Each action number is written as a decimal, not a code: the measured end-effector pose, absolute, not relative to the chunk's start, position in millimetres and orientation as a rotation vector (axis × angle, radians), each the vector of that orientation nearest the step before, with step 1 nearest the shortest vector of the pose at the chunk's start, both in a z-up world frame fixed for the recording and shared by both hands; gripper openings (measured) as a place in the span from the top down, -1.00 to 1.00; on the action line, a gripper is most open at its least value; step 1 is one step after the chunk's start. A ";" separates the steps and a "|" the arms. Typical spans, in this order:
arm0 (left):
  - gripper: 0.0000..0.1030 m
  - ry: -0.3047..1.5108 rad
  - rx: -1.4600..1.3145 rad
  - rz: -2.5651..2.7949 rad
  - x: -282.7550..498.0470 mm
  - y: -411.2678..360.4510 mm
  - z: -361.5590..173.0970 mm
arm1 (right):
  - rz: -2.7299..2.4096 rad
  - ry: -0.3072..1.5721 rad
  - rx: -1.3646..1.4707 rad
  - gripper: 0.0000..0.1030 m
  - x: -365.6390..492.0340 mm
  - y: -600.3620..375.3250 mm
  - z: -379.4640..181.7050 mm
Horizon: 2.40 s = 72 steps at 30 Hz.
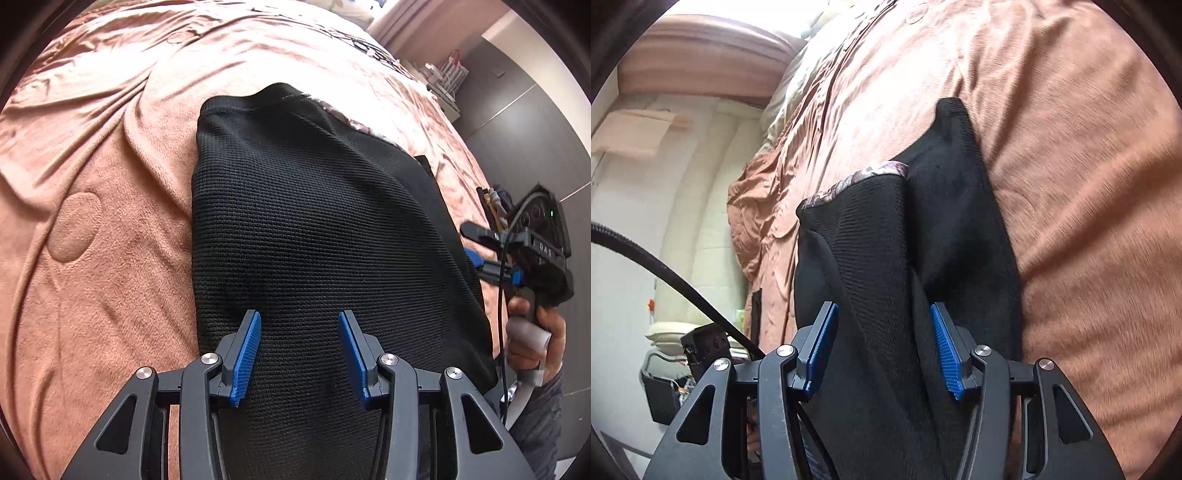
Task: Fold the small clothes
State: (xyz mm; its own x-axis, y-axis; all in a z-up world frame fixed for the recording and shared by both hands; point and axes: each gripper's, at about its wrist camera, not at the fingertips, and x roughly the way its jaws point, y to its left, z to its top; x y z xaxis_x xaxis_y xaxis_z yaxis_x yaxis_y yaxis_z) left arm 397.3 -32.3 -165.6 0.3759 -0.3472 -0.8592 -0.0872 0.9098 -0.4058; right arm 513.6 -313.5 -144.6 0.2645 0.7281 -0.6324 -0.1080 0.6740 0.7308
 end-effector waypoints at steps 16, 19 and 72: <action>0.13 1.126 -0.493 -0.203 376.1 0.4 -149.3 | 0.509 1.076 0.072 0.92 473.1 -226.8 -66.2; 0.13 1.096 -0.509 -0.200 368.8 12.7 -140.5 | 0.523 1.053 -0.014 0.92 454.9 -199.3 -57.9; 0.13 1.173 -0.537 -0.146 362.0 23.8 -174.4 | 0.548 1.243 0.246 0.86 537.8 -202.7 -128.6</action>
